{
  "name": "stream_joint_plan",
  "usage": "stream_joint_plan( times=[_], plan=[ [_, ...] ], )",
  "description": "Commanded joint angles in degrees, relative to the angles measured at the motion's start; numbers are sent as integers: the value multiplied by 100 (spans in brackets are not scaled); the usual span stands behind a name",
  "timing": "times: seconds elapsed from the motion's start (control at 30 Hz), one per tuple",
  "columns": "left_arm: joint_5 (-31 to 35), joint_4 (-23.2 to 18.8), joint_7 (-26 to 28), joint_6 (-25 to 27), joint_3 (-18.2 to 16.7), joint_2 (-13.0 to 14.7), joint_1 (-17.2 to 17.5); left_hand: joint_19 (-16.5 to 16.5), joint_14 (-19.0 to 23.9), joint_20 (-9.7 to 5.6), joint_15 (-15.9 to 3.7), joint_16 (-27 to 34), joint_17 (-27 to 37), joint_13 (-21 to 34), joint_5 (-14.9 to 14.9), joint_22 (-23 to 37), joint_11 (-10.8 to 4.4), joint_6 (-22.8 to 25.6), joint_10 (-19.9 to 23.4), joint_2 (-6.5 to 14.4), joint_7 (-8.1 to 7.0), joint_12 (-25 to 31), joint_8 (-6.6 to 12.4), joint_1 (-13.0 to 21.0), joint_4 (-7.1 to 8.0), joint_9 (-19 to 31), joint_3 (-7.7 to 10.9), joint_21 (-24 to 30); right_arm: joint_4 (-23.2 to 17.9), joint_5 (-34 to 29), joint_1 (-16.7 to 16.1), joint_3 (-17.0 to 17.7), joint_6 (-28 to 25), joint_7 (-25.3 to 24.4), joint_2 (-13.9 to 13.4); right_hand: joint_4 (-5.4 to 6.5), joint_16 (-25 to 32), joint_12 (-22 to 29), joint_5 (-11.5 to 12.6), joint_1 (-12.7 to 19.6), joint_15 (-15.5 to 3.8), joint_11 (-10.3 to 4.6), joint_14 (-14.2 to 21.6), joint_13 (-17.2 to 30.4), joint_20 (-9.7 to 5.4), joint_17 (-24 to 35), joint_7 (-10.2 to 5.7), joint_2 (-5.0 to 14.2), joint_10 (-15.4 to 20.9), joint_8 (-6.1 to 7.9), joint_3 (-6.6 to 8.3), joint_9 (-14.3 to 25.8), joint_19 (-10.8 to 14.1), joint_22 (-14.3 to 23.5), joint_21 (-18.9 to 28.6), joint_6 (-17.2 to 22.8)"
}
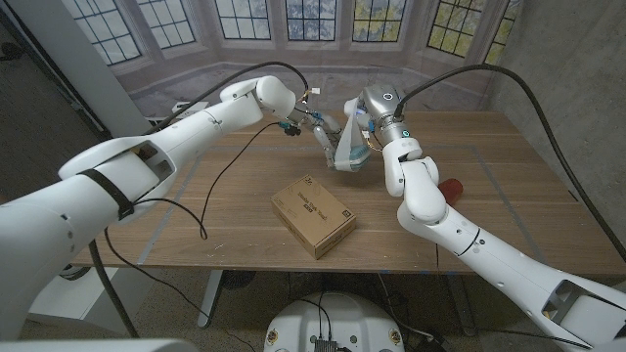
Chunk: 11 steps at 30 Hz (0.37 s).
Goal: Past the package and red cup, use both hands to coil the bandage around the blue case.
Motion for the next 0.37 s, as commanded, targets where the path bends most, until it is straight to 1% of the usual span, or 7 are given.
stream_joint_plan(
  times=[0.03, 0.37],
  plan=[
    [-5, 32, 53, 26, 6, -23, 13, 6, 10, -5, 41, 21, 14, 1213, 37, 32, -60, 179, 164, 794, 140, 44, 1482, -739, 155, 35, 172, 35, -114, -88, -184, 79, -4, 29, 71, 6, 7, 16, 43, -10, -553, 15, 6, 16, 9, 9, -1, 32, 20, 13, -7, 19, -9, 13, -15, -1],
    [15, 46, 115, 30, 5, -30, 3, 6, 14, -4, 40, 15, 7, 1212, 39, 32, -65, 183, 159, 795, 145, 45, 1481, -756, 162, 34, 183, 35, -56, -18, -251, 118, 25, -107, 174, 5, 7, 24, 43, -11, -546, 22, 4, 27, 12, 12, 10, 32, 26, 7, -8, 18, -12, 13, -15, -11]
  ],
)
